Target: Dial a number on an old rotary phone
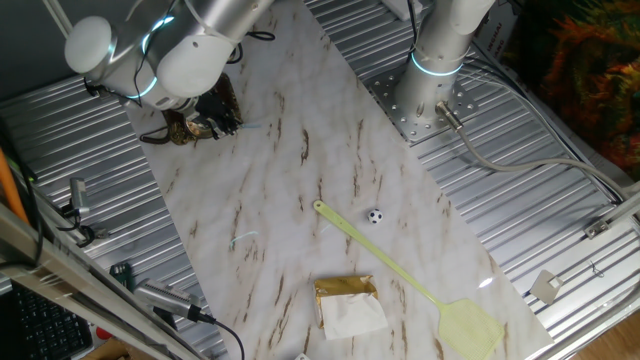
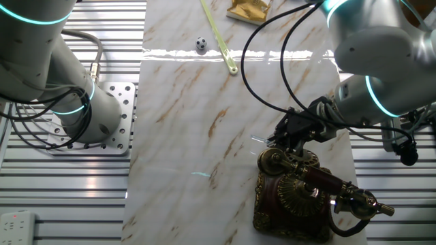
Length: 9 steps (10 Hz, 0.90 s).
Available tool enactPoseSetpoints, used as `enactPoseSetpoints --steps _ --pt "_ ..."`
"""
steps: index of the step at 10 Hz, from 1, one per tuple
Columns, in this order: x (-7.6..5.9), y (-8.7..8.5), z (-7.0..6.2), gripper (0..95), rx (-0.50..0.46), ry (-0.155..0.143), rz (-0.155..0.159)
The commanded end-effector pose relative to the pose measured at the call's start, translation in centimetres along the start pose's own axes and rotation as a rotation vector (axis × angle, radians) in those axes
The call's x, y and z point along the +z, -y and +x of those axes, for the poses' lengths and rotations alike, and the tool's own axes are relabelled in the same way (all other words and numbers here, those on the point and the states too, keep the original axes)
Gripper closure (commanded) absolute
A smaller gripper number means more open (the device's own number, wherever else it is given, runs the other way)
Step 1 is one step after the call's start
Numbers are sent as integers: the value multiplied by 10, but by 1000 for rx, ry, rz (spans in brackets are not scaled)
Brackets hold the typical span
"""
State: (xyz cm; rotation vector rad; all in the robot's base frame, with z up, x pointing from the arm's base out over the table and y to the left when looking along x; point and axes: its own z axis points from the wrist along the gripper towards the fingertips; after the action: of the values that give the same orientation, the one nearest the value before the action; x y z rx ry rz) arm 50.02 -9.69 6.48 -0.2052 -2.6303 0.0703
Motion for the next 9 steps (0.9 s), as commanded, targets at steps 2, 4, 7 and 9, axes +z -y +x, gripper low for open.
enactPoseSetpoints --steps 2,4,7,9 --pt "-2 0 -1 950 -5 -13 2" --pt "-4 0 2 950 -7 -28 3" --pt "-5 3 9 950 -22 -24 17" --pt "-3 6 15 950 -45 -6 54"
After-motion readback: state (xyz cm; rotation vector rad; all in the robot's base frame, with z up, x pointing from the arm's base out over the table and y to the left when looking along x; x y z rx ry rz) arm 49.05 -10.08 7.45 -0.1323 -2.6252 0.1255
